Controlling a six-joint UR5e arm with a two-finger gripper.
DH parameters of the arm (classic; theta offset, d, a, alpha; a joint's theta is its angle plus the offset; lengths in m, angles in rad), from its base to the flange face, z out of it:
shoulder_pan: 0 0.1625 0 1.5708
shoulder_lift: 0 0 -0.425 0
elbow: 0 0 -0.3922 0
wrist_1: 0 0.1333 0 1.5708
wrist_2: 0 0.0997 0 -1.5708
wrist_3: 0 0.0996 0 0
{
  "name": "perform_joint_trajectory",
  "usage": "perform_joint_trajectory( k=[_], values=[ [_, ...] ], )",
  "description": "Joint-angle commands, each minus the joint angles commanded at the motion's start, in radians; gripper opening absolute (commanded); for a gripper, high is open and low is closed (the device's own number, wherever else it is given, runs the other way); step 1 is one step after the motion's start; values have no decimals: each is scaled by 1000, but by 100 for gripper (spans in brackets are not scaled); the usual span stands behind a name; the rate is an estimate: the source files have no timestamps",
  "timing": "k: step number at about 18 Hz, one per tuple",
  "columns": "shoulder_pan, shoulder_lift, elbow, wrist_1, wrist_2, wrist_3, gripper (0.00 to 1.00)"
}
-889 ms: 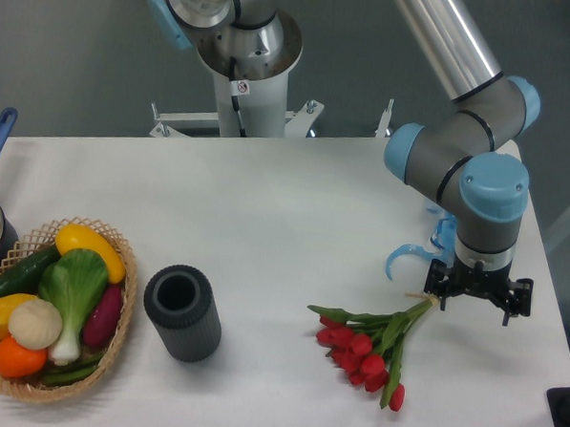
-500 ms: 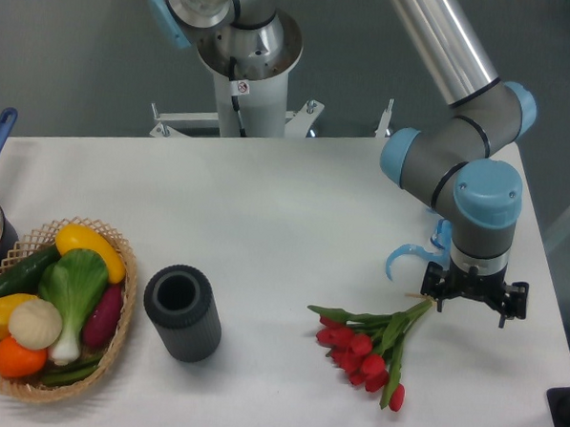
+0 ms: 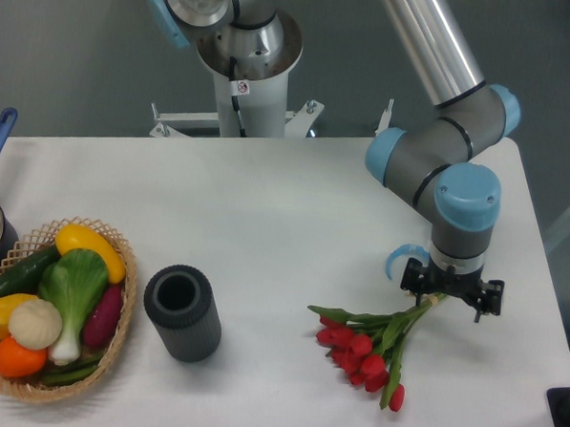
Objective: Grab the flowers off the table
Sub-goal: 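Move the open gripper over the stems of the red tulips, then lower the gripper onto the tulip stems and close it, then lift the grasped tulips up off the table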
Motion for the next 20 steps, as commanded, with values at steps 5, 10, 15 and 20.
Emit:
perform_joint_trajectory(
  k=[5,10,15,20],
  values=[
    [-34,-32,11,3,-3,51,100],
    [-61,-87,31,5,-3,65,100],
    [-60,-89,37,6,-3,78,100],
    [-58,-72,43,6,-3,68,4]
  ],
)
